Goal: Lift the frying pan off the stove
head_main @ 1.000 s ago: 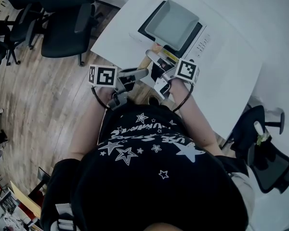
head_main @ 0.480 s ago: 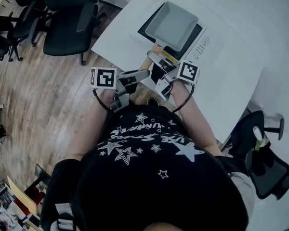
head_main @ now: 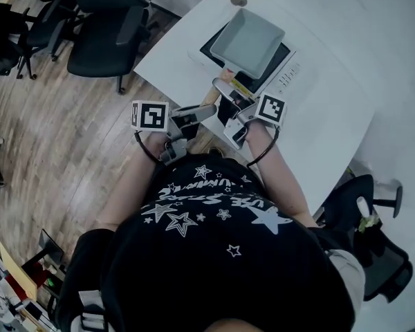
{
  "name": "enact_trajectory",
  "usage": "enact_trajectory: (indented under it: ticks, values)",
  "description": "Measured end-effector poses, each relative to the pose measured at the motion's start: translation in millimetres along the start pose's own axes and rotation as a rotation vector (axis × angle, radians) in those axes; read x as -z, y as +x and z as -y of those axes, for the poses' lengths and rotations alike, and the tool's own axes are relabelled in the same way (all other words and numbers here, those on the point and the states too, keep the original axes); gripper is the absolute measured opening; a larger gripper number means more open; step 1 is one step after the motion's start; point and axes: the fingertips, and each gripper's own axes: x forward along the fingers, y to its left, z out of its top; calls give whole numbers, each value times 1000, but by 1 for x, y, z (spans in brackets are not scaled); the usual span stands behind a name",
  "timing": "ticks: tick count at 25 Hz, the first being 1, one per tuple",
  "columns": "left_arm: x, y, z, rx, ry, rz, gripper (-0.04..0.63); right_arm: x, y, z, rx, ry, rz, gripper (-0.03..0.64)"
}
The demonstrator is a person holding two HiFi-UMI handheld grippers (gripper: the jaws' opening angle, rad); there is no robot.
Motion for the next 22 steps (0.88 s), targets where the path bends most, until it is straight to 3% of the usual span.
enact_trajectory:
  ticks: [10, 22]
  values:
    - [6, 7, 22, -8, 45, 84, 109, 0, -12, -23, -52, -44, -91, 141]
    - [22, -1, 34, -41, 70, 246, 110, 22, -12, -40, -131, -98, -254, 143]
